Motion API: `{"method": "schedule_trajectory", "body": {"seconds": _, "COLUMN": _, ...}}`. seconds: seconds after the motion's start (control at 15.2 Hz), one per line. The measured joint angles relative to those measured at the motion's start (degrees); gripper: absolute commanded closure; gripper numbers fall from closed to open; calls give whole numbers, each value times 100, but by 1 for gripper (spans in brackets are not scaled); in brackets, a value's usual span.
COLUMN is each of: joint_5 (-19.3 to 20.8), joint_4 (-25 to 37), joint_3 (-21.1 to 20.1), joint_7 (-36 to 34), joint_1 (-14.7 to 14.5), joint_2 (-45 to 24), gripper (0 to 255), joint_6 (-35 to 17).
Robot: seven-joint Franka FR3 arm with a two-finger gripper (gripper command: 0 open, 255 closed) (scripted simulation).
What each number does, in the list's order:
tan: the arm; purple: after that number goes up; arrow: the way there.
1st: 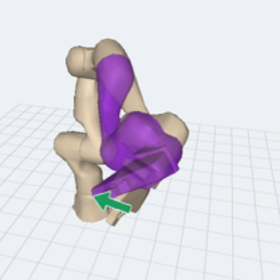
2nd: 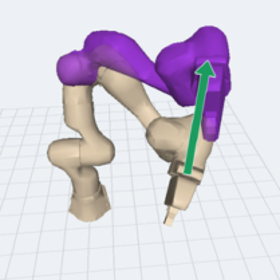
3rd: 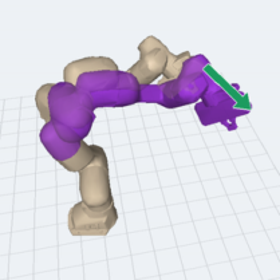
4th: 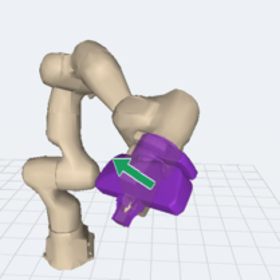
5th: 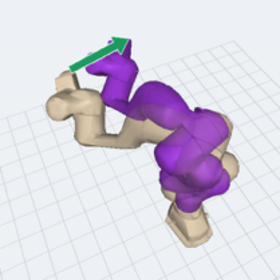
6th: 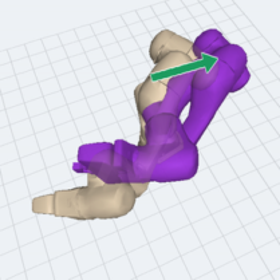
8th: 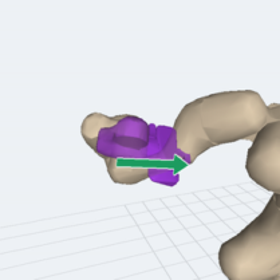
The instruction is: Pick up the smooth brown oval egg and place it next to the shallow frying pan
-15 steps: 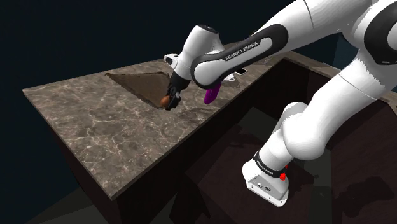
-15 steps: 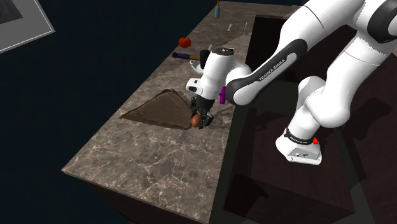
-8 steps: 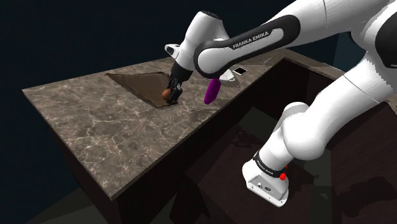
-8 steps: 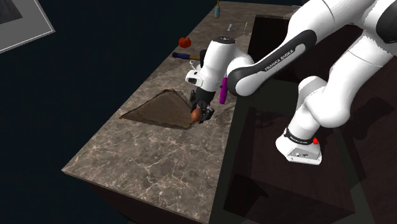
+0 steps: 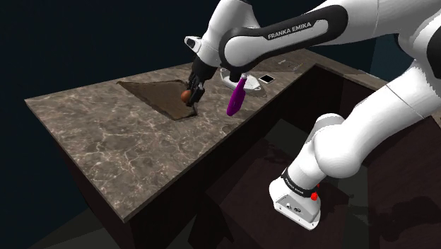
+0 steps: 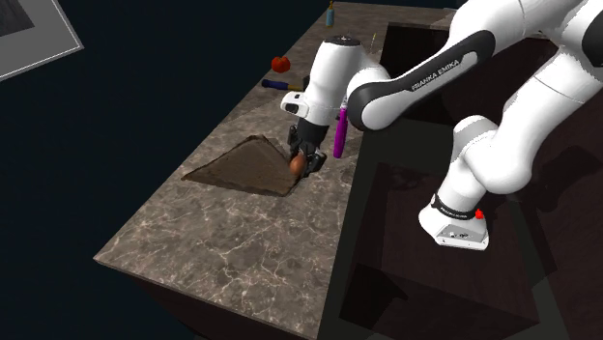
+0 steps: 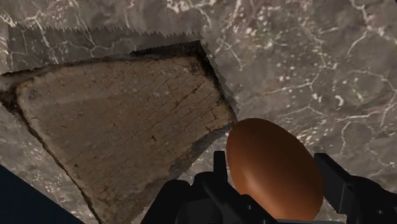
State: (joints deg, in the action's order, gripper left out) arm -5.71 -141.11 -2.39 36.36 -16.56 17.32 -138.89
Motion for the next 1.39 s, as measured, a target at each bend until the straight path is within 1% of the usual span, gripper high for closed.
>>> {"method": "schedule_trajectory", "body": {"seconds": 0.07, "joint_5": -4, "joint_4": -52, "joint_3": 33, "joint_7": 46, "joint_1": 14, "joint_2": 78, "gripper": 255, "joint_6": 29}}
{"method": "schedule_trajectory", "body": {"seconds": 0.26, "joint_5": -12, "joint_4": -314, "joint_3": 300, "joint_7": 422, "joint_1": 131, "joint_2": 384, "gripper": 255, "joint_6": 101}}
{"method": "schedule_trajectory", "body": {"seconds": 0.79, "joint_5": 170, "joint_4": -838, "joint_3": 1201, "joint_7": 1601, "joint_1": 600, "joint_2": 1099, "gripper": 255, "joint_6": 383}}
{"method": "schedule_trajectory", "body": {"seconds": 1.12, "joint_5": 378, "joint_4": -978, "joint_3": 1742, "joint_7": 2270, "joint_1": 934, "joint_2": 1431, "gripper": 255, "joint_6": 628}}
{"method": "schedule_trajectory", "body": {"seconds": 1.25, "joint_5": 459, "joint_4": -865, "joint_3": 2047, "joint_7": 2633, "joint_1": 1066, "joint_2": 1384, "gripper": 255, "joint_6": 719}}
{"method": "schedule_trajectory", "body": {"seconds": 1.39, "joint_5": 539, "joint_4": -880, "joint_3": 2298, "joint_7": 2935, "joint_1": 1194, "joint_2": 1405, "gripper": 255, "joint_6": 753}}
